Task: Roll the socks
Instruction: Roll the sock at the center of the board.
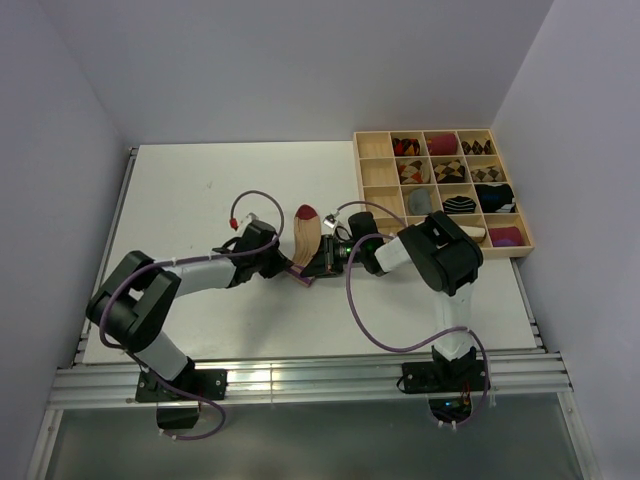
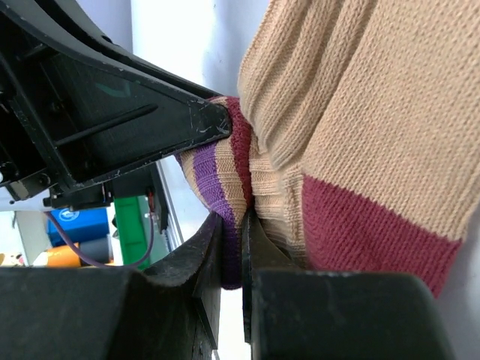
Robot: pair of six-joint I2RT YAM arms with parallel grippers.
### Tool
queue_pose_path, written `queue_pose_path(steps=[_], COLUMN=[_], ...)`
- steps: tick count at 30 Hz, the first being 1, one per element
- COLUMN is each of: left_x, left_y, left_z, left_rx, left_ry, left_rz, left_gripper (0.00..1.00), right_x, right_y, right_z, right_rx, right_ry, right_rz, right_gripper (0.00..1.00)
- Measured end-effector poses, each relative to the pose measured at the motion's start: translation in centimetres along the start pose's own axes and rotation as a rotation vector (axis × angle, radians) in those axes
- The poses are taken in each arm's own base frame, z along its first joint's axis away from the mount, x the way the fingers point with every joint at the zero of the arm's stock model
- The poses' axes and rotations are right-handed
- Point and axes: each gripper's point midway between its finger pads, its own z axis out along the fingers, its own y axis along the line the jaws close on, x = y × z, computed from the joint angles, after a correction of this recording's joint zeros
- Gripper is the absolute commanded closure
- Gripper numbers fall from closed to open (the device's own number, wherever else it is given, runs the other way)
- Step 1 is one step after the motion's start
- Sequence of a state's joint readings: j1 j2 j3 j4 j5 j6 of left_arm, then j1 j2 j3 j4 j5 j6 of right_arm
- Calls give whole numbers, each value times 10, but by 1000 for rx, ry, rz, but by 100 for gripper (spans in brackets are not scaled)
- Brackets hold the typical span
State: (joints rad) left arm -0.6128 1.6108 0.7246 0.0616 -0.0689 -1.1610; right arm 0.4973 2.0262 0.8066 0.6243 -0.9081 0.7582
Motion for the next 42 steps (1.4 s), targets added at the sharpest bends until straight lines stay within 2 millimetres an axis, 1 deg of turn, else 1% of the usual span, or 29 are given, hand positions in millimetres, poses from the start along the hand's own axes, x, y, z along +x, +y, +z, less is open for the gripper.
queue_pose_path(steps=[1, 2, 5, 6, 8, 12, 14, 18, 21, 25, 30, 34, 39, 40, 42], left_x=[0, 0, 2, 3, 3, -5, -8, -6, -3, -1, -1, 0, 0, 1, 1], left_y=[-1, -2, -3, -3, -3, 3, 6, 13, 18, 19, 18, 18, 18, 18, 18], left_z=[0, 0, -2, -4, -7, -16, -20, -23, -20, -18, -17, -17, -17, -17, -17], left_rx=[-7, -13, -47, -65, -100, -185, -212, -258, -286, -299, -302, -303, -302, -302, -301], left_ry=[1, 4, 23, 33, 47, 56, 62, 95, 125, 145, 157, 162, 165, 166, 169], left_rz=[5, 15, 52, 71, 113, 199, 233, 283, 307, 326, 334, 334, 333, 333, 331], left_gripper=[95, 99, 100, 100, 100, 100, 100, 100, 100, 100, 100, 100, 99, 99, 99], right_x=[0, -1, 1, 2, 4, 4, 2, 0, 3, 13, 32, 39, 33, 33, 32], right_y=[1, 1, 4, 6, 10, 24, 35, 60, 69, 67, 50, 36, 31, 28, 24], right_z=[0, -1, -5, -6, -11, -18, -19, -17, -14, -7, 10, 21, 25, 25, 26], right_rx=[2, 9, 41, 57, 95, 187, 238, 327, 394, 487, 593, 666, 727, 741, 761], right_ry=[-2, -7, -27, -36, -57, -117, -160, -244, -286, -291, -234, -196, -198, -195, -190], right_rz=[-4, -14, -57, -81, -141, -309, -421, -627, -752, -876, -1009, -1083, -1130, -1139, -1151], right_gripper=[86, 76, 64, 56, 47, 39, 37, 32, 30, 30, 30, 31, 36, 40, 44])
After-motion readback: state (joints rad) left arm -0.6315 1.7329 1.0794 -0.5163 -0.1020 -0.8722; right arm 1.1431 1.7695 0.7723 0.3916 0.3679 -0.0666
